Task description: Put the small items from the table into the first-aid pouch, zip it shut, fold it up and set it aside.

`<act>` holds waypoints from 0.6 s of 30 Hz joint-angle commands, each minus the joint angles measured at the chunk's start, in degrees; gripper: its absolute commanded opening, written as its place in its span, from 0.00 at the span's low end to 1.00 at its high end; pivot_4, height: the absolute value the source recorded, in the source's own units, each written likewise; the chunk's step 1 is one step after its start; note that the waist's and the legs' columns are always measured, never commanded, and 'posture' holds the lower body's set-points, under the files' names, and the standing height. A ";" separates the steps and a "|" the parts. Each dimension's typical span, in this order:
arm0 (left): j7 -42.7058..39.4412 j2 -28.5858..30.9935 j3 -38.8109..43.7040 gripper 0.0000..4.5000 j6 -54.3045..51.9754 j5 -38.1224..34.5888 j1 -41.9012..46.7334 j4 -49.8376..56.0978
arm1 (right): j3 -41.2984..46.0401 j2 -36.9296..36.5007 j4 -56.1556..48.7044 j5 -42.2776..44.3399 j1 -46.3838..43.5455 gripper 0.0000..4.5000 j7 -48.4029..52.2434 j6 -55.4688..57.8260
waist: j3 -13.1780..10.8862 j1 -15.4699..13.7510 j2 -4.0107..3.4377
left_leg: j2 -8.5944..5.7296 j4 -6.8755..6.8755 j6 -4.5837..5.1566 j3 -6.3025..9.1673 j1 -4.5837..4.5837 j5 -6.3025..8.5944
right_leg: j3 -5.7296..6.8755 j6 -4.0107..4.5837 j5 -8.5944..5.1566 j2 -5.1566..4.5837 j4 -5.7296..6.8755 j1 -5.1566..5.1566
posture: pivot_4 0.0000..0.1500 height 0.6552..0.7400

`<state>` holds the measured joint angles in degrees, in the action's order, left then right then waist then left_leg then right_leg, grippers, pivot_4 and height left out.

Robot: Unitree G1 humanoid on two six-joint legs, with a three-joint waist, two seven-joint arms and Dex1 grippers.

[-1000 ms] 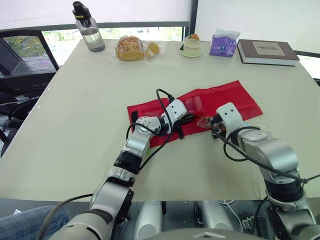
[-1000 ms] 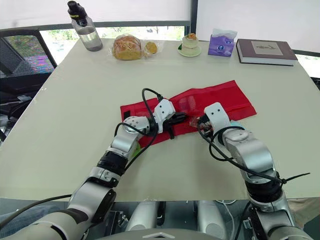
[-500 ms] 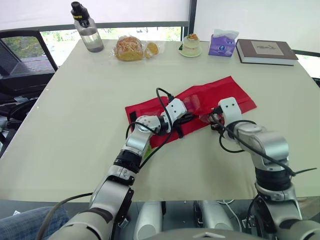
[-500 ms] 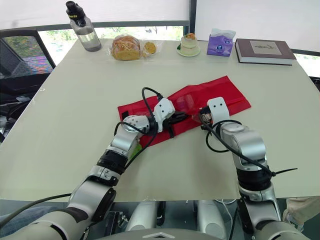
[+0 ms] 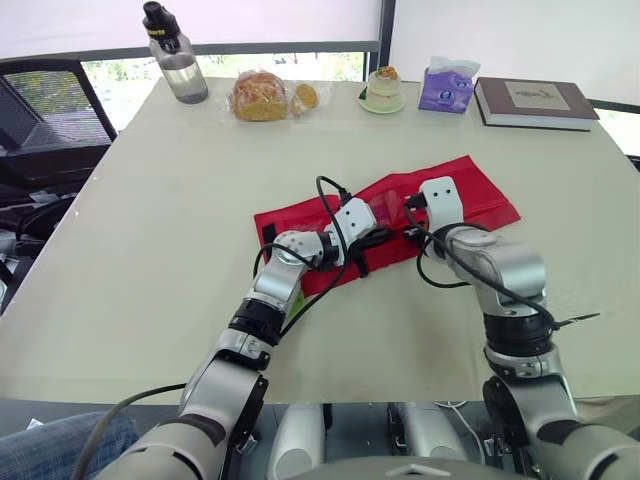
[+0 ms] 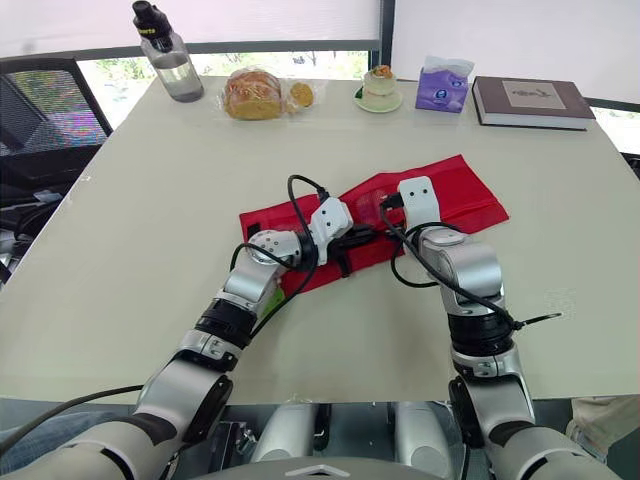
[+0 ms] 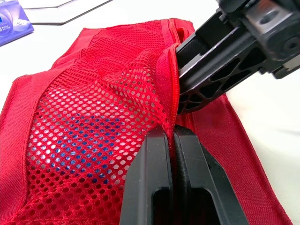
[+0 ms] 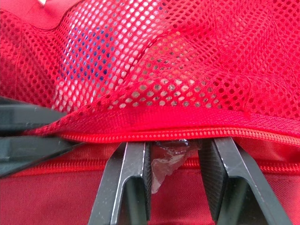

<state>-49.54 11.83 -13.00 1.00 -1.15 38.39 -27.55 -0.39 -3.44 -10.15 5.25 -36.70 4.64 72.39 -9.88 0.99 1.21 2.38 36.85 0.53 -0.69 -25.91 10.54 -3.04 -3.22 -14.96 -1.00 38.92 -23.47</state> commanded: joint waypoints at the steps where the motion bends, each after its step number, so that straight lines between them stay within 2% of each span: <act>1: -0.91 -0.50 -0.95 0.00 1.08 -0.08 0.67 1.35 | 1.68 0.39 -1.76 -0.11 -0.72 0.32 -1.18 -3.82 | 0.00 -0.03 0.00 | 0.00 0.00 0.00 0.00 -0.01 0.00 | 0.00 0.00 0.00 0.00 0.00 0.00 | 1.00 1.00; 7: -0.49 -0.32 -0.51 0.00 0.99 -0.11 0.59 1.27 | -0.89 -3.18 -7.68 2.09 4.73 0.94 3.07 -1.30 | 0.00 -0.13 0.00 | 0.00 -0.05 0.00 -0.01 -0.02 0.00 | 0.00 0.00 0.00 -0.01 -0.04 -0.01 | 1.00 1.00; 16: -0.25 0.54 0.28 0.00 0.86 -0.43 0.22 0.92 | -2.89 -11.50 -19.63 5.32 11.18 0.94 8.04 2.63 | 0.00 -0.03 0.00 | 0.00 -0.06 0.00 -0.01 0.00 0.00 | -0.01 0.00 -0.01 0.00 -0.03 -0.02 | 1.00 1.00; 18: -0.25 0.73 0.40 0.00 0.95 -0.45 0.29 0.60 | -3.46 -13.63 -21.54 5.45 12.94 0.82 8.76 2.37 | 0.00 -0.03 0.00 | 0.00 -0.06 0.00 -0.01 0.00 0.00 | -0.01 0.00 -0.01 0.00 -0.03 -0.02 | 1.00 1.00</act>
<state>-49.75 12.39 -13.00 1.09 -1.22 38.22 -27.56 -3.64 -15.76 -28.17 10.00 -24.53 12.66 74.90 -9.88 0.96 1.21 2.38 36.79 0.53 -0.70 -25.92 10.54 -3.06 -3.22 -14.97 -1.01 38.88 -23.49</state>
